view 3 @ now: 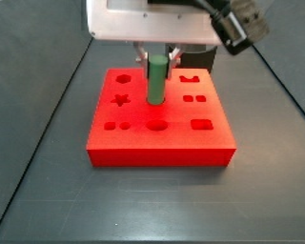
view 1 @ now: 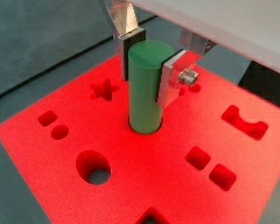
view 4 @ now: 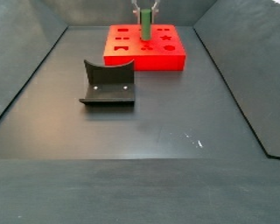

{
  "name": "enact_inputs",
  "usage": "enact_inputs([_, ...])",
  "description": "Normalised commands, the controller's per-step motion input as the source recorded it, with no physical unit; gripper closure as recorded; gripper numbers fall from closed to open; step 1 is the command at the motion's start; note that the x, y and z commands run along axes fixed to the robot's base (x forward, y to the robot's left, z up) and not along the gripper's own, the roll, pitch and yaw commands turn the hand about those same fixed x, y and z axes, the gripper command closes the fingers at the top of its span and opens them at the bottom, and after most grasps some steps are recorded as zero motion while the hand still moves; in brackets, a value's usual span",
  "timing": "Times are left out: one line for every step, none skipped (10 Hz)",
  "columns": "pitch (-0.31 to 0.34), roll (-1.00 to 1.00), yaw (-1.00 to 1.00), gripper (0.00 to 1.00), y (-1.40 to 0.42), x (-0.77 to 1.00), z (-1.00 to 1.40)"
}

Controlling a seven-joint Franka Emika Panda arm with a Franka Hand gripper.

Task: Insert the round object.

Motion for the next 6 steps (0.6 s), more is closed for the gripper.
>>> enact_inputs([-0.054,0.01,-0.20,1.00,-0.02,0.07,-1.00])
enact_inputs([-0.031,0.07,-0.16,1.00,0.00,0.05,-1.00])
enact_inputs([-0.034,0.11,-0.13,1.00,-0.02,0.01,-1.00])
enact_inputs([0.000,0.02,-0.13,1.00,0.00,0.13,-0.65])
enact_inputs([0.003,-0.02,0.00,1.00,0.00,0.00,-0.05])
enact_inputs([0.000,0.00,0.00,1.00,0.00,0.00,0.00])
